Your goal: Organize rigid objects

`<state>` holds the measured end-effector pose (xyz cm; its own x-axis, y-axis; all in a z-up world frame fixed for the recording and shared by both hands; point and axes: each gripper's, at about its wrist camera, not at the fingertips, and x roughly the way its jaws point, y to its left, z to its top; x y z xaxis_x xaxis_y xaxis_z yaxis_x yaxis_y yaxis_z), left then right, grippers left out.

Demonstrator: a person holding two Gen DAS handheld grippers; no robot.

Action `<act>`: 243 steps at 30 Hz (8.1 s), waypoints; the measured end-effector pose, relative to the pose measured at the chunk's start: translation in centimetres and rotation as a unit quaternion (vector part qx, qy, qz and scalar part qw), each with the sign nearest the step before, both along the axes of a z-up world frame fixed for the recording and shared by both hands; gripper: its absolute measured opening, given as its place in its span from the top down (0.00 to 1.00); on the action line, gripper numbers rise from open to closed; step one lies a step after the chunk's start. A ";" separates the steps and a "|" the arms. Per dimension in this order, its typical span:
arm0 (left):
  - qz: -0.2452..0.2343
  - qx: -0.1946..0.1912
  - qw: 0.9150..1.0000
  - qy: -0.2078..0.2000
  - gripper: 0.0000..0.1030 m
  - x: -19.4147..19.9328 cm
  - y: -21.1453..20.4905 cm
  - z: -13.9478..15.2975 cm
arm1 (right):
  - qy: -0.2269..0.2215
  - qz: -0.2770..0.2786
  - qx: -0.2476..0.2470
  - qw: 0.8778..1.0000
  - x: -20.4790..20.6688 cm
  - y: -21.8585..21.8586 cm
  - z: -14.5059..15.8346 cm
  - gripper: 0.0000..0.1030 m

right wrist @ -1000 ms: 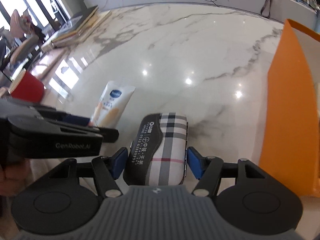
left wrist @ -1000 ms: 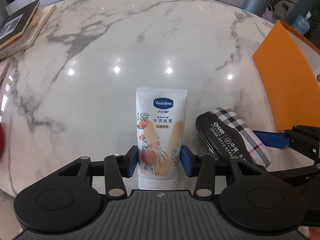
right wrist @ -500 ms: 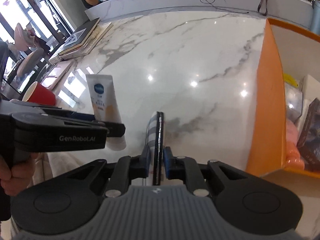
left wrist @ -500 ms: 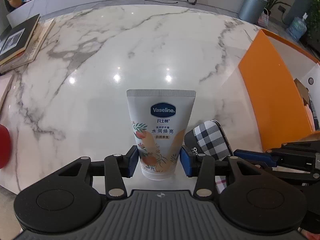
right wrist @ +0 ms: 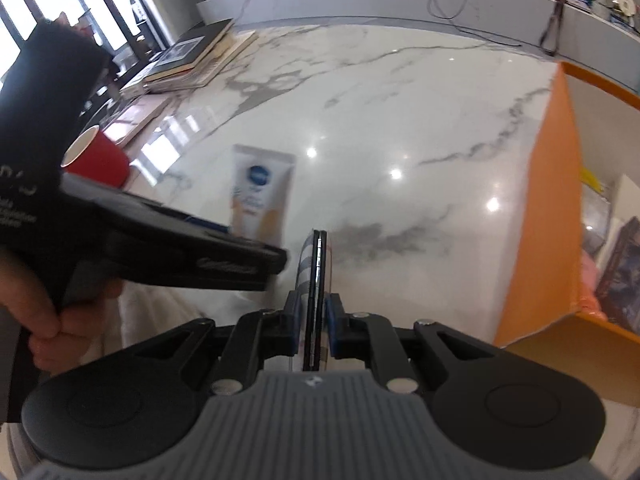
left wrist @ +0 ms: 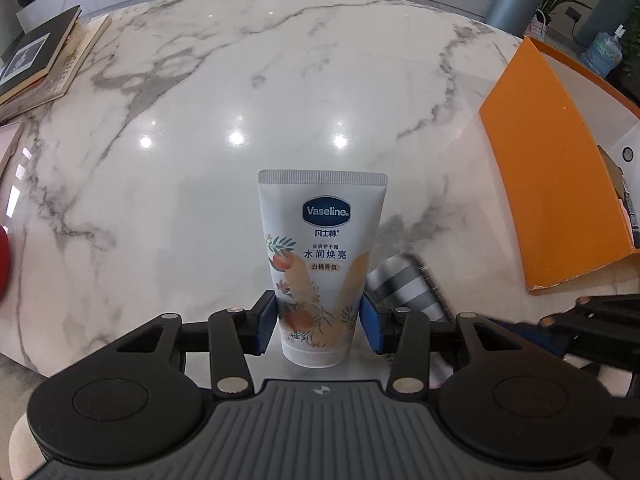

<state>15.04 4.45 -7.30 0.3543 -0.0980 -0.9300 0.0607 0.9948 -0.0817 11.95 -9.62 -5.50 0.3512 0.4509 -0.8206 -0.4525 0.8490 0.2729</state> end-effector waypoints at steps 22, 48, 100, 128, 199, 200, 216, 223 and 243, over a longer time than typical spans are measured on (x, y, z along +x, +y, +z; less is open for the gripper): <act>0.033 -0.051 0.998 0.017 0.51 -0.5 3.3 -1.6 | 0.083 -0.057 0.055 0.993 1.3 1.0 -3.6 0.70; 0.067 -0.099 0.992 0.042 0.51 -0.1 5.3 -2.3 | 0.203 -0.122 0.222 0.946 2.7 -0.8 -8.2 0.76; -0.133 -0.102 0.980 -0.108 0.51 4.3 -18.4 9.3 | -0.098 -0.185 0.041 0.977 3.5 -22.0 9.6 0.86; -0.213 -0.146 0.966 -0.011 0.51 7.8 -29.3 2.9 | -0.070 -0.173 -0.237 0.953 6.8 -29.0 1.1 0.85; -0.127 -0.008 0.957 -0.259 0.39 -2.9 -15.4 10.1 | -0.165 -0.166 -0.108 0.966 -3.4 -19.2 8.6 0.23; -0.122 -0.005 0.957 -0.261 0.39 -3.2 -15.0 10.0 | -0.168 -0.167 -0.109 0.965 -3.7 -18.8 8.6 0.22; -0.044 0.011 0.946 -0.320 0.18 -8.1 -11.0 8.2 | -0.192 -0.193 -0.085 0.958 -8.0 -14.8 6.9 0.08; -0.018 0.021 0.941 -0.338 0.10 -9.8 -10.1 7.9 | -0.223 -0.208 -0.087 0.948 -9.6 -14.5 6.2 0.02; -0.009 -0.006 0.947 -0.322 0.00 -10.3 -9.1 6.6 | -0.249 -0.244 -0.066 0.935 -10.3 -15.5 4.7 0.02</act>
